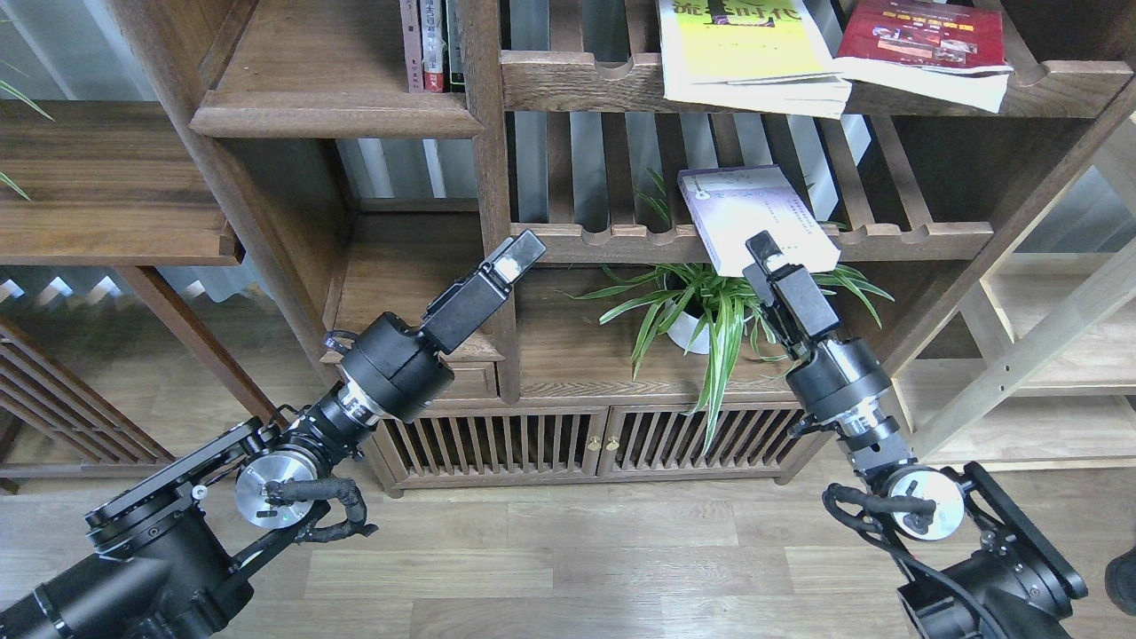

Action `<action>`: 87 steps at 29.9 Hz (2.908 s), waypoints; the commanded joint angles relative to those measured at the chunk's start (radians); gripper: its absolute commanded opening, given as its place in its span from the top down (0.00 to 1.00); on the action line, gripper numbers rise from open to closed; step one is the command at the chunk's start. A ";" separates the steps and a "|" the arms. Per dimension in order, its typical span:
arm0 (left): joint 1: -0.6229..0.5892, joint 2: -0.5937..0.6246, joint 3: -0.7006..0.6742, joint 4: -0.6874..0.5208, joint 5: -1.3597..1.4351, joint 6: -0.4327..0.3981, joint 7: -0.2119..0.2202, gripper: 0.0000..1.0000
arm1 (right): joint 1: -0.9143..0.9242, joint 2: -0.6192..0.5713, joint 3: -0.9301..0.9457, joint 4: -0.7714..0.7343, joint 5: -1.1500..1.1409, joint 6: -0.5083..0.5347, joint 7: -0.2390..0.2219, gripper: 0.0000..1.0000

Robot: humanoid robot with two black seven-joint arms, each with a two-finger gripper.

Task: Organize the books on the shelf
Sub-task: 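Move the right gripper to the white book's lower edge and grasp it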

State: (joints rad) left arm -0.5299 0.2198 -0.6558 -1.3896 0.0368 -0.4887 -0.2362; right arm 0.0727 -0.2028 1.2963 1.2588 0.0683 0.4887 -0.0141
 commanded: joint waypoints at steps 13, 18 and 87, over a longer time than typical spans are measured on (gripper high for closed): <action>0.002 0.012 -0.010 0.001 0.000 0.000 0.000 0.00 | -0.013 0.000 -0.008 -0.009 0.218 -0.166 0.008 0.01; 0.004 0.012 -0.001 0.000 0.001 0.000 0.001 0.00 | -0.008 0.002 -0.011 -0.016 0.281 -0.243 0.006 0.01; 0.034 0.009 0.012 0.009 0.144 0.000 0.000 0.00 | 0.375 0.106 -0.006 -0.507 0.383 -0.383 0.002 0.42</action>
State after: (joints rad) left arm -0.4954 0.2282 -0.6445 -1.3806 0.1810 -0.4887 -0.2362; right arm 0.4358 -0.1005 1.2887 0.7647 0.4509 0.1059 -0.0122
